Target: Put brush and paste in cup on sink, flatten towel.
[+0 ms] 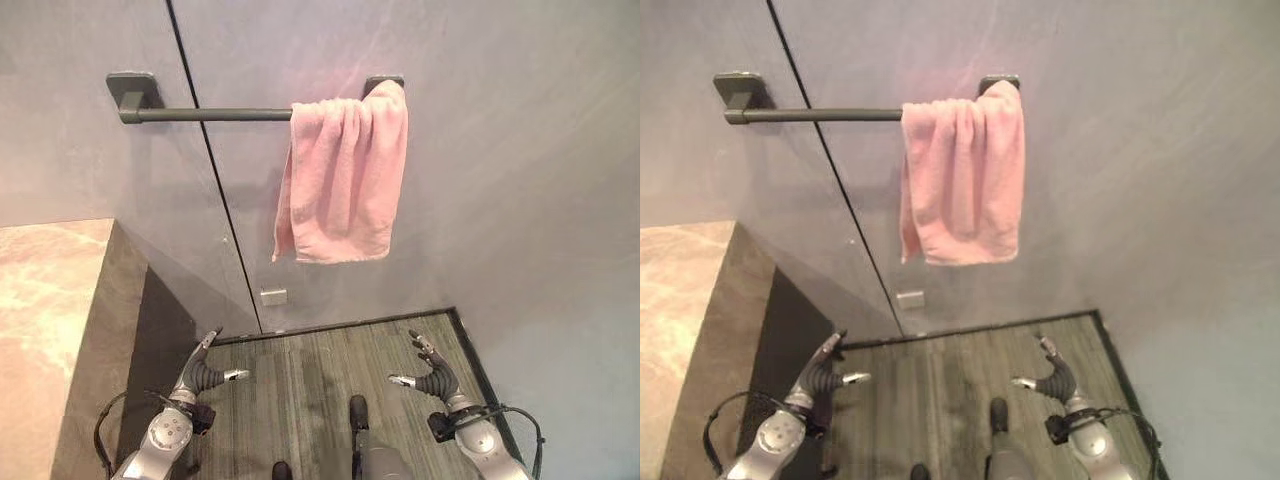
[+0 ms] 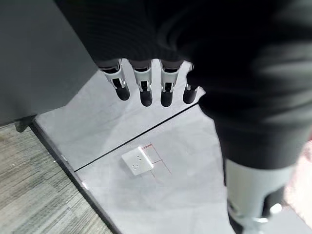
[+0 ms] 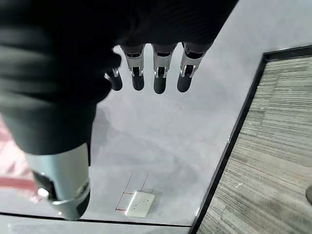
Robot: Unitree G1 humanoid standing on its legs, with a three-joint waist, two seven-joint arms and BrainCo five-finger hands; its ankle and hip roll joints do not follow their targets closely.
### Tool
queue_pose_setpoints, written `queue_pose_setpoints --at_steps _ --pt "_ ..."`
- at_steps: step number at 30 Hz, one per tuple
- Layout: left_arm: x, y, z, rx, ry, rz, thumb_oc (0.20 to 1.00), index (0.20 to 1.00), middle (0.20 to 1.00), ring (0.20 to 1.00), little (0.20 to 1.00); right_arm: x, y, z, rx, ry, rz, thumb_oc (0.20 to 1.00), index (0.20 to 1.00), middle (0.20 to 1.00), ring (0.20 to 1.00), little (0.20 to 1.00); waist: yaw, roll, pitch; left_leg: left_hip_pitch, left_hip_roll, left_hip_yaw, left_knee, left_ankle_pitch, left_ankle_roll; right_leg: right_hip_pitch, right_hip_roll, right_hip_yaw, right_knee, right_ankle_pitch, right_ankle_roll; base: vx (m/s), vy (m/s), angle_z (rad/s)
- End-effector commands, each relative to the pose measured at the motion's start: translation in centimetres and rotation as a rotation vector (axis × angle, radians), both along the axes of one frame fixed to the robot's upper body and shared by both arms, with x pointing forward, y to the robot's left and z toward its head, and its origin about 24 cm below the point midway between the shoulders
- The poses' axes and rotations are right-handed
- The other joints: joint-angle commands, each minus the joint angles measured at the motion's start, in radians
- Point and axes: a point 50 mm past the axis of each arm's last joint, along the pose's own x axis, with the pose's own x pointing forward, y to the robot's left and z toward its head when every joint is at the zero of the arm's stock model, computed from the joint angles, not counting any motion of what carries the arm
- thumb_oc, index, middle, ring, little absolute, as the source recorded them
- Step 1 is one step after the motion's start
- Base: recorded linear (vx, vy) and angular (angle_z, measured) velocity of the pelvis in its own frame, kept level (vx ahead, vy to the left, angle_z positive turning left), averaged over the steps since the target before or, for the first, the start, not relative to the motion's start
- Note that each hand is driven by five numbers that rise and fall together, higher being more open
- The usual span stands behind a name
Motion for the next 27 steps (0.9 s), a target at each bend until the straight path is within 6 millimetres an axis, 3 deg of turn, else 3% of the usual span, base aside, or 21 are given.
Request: queue_pose_setpoints --at_steps 1,8,10,13,15,16,17,18,19,20,21,27 --pt "2.2 0.2 2.2 0.024 -0.121 -0.001 1.0 1.0 1.0 1.0 1.0 2.6 0.6 3.1 0.036 -0.163 0.037 1.0 1.0 1.0 1.0 1.0 -0.012 0.008 0.004 0.013 0.006 -0.064 0.031 -0.008 0.01 -0.031 0.031 -0.033 0.052 -0.036 0.024 0.23 -0.144 -0.01" --pt "2.3 -0.1 1.6 -0.013 -0.096 0.013 1.0 1.0 1.0 1.0 1.0 2.3 -0.4 3.6 -0.03 -0.17 0.063 1.0 1.0 1.0 1.0 1.0 -0.026 0.032 -0.025 0.058 0.09 -0.106 0.022 0.021 -0.038 -0.025 0.083 -0.079 0.135 -0.124 -0.014 0.24 -0.129 0.12" --pt "2.6 -0.3 1.7 -0.014 -0.099 0.003 1.0 1.0 1.0 1.0 1.0 2.4 -0.7 4.0 -0.053 -0.19 0.071 1.0 1.0 1.0 1.0 1.0 -0.036 0.038 -0.029 0.052 0.109 -0.111 0.066 0.029 -0.057 -0.014 0.096 -0.089 0.146 -0.152 -0.028 0.2 -0.112 0.32" --pt "3.2 -0.9 1.7 -0.01 -0.101 -0.023 1.0 1.0 1.0 1.0 1.0 2.5 -1.2 4.2 -0.061 -0.194 0.062 1.0 1.0 1.0 1.0 1.0 -0.027 0.034 -0.012 -0.042 0.101 -0.121 0.262 0.106 -0.081 0.029 0.114 -0.094 0.132 -0.173 -0.059 0.15 -0.099 0.3" --pt "3.7 -1.4 1.8 -0.015 -0.105 -0.043 1.0 1.0 1.0 1.0 1.0 2.3 -1.8 3.6 -0.052 -0.171 0.017 1.0 1.0 1.0 1.0 1.0 -0.037 0.026 -0.015 -0.104 0.159 -0.028 0.168 0.108 -0.072 0.058 0.076 -0.115 0.113 -0.184 -0.047 0.09 0.013 -0.09" --pt "3.7 -1.4 1.8 -0.015 -0.105 -0.044 1.0 1.0 1.0 1.0 1.0 2.2 -1.8 3.6 -0.052 -0.171 0.016 1.0 1.0 1.0 1.0 1.0 -0.036 0.026 -0.016 -0.099 0.158 -0.026 0.161 0.109 -0.072 0.059 0.075 -0.114 0.112 -0.185 -0.045 0.14 0.137 0.09" --pt "4.0 -1.9 1.8 -0.025 -0.112 -0.051 1.0 1.0 1.0 1.0 1.0 1.9 -2.4 3.0 -0.034 -0.145 -0.038 1.0 1.0 1.0 1.0 1.0 -0.029 0.025 -0.019 -0.161 0.204 0.017 0.071 0.132 -0.086 0.087 0.041 -0.117 0.093 -0.187 -0.033 0.11 0.103 0.53" --pt "4.0 -1.9 1.8 -0.025 -0.112 -0.051 1.0 1.0 1.0 1.0 1.0 1.9 -2.4 3.0 -0.034 -0.145 -0.039 1.0 1.0 1.0 1.0 1.0 -0.028 0.025 -0.02 -0.158 0.203 0.017 0.065 0.134 -0.086 0.089 0.041 -0.117 0.092 -0.188 -0.033 0.2 0.23 0.8" --pt "4.1 -1.9 1.9 -0.026 -0.12 -0.047 1.0 1.0 1.0 1.0 1.0 1.9 -2.8 2.7 -0.016 -0.132 -0.063 1.0 1.0 1.0 1.0 1.0 -0.012 0.044 -0.02 -0.207 0.251 -0.003 -0.003 0.228 -0.118 0.106 0.032 -0.111 0.092 -0.198 -0.028 0.11 0.125 0.54" --pt "4.1 -2.0 1.9 -0.026 -0.12 -0.048 1.0 1.0 1.0 1.0 1.0 1.9 -2.8 2.7 -0.016 -0.132 -0.063 1.0 1.0 1.0 1.0 1.0 -0.011 0.044 -0.019 -0.204 0.252 -0.003 -0.008 0.23 -0.119 0.107 0.033 -0.111 0.093 -0.199 -0.028 0.22 0.255 0.14" --pt "3.8 -1.8 1.9 -0.052 -0.118 -0.034 1.0 1.0 1.0 1.0 1.0 2.1 -2.4 2.5 0.034 -0.103 -0.043 1.0 1.0 1.0 1.0 1.0 0.007 0.054 -0.017 -0.179 0.239 -0.063 0.014 0.197 -0.117 0.117 0.028 -0.08 0.117 -0.219 -0.026 0.11 0.126 -0.23" --pt "2.9 -0.9 1.7 -0.048 -0.096 -0.025 1.0 1.0 1.0 1.0 1.0 3.2 -2.2 2.7 0.052 -0.101 -0.03 1.0 1.0 1.0 1.0 1.0 0.022 0.056 -0.042 -0.146 0.192 -0.057 0.02 0.154 -0.104 0.149 -0.008 -0.043 0.085 -0.195 -0.01 0.1 0.162 -0.59"
